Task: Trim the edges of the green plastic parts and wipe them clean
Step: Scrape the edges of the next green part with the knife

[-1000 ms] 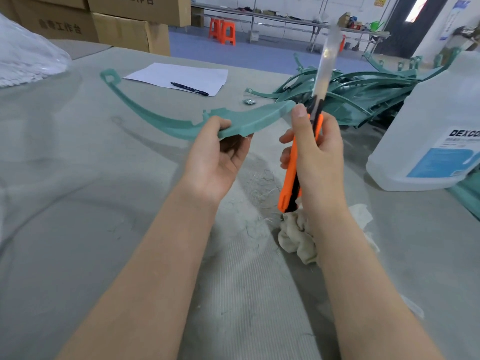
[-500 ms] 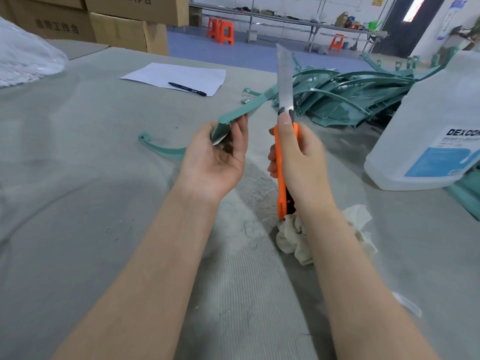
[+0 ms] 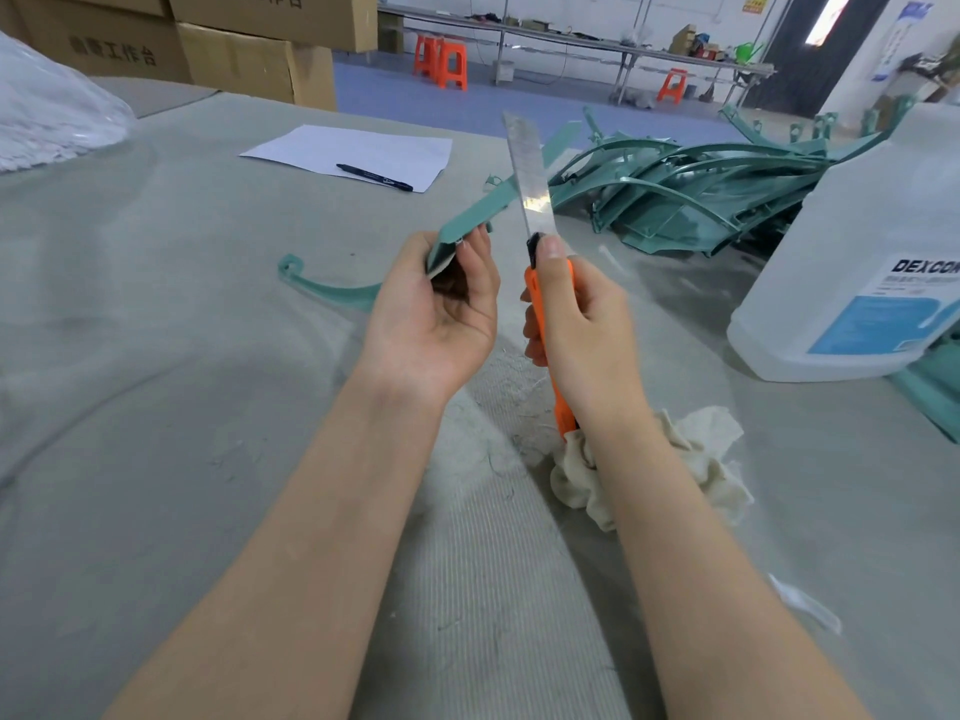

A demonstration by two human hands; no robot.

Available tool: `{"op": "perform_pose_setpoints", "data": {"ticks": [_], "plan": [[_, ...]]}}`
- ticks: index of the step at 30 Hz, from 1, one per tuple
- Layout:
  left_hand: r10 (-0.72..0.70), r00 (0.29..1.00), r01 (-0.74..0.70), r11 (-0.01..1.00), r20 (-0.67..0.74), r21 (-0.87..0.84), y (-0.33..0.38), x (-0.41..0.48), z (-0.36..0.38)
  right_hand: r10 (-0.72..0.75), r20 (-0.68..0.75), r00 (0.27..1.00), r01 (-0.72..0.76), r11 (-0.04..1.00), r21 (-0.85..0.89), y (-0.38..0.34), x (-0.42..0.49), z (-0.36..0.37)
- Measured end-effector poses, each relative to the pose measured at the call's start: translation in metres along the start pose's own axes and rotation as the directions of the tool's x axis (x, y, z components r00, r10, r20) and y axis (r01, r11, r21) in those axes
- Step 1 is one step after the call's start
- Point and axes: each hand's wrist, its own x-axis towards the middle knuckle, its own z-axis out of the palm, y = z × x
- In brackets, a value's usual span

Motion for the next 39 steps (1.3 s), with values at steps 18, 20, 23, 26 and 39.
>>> {"op": "perform_pose_setpoints", "data": {"ticks": [18,20,23,26,39], "plan": [[0.167,0.979,-0.151,0.978,-0.113,0.143,0.004,0.007,-0.004,-0.13,0.194,0.972,0.165,0.971,-0.176,-0.004,-0.014,0.01],[0.164,0.98,-0.148,0.979,-0.109,0.14,0.005,0.007,-0.003,-0.135,0.202,0.97,0.179,0.959,-0.221,-0.004,-0.014,0.011],[0.183,0.977,-0.172,0.979,-0.106,0.108,0.006,0.008,-0.005,-0.128,0.142,0.982,0.152,0.973,-0.174,-0.005,-0.014,0.011],[0.11,0.993,-0.11,0.994,-0.036,0.02,0.007,0.004,-0.004,-0.098,0.055,0.994,0.103,0.989,-0.109,-0.005,-0.01,0.009],[0.103,0.994,-0.102,0.994,-0.047,0.03,0.005,0.003,-0.001,-0.113,0.054,0.992,0.12,0.983,-0.139,-0.005,-0.012,0.01]]}}
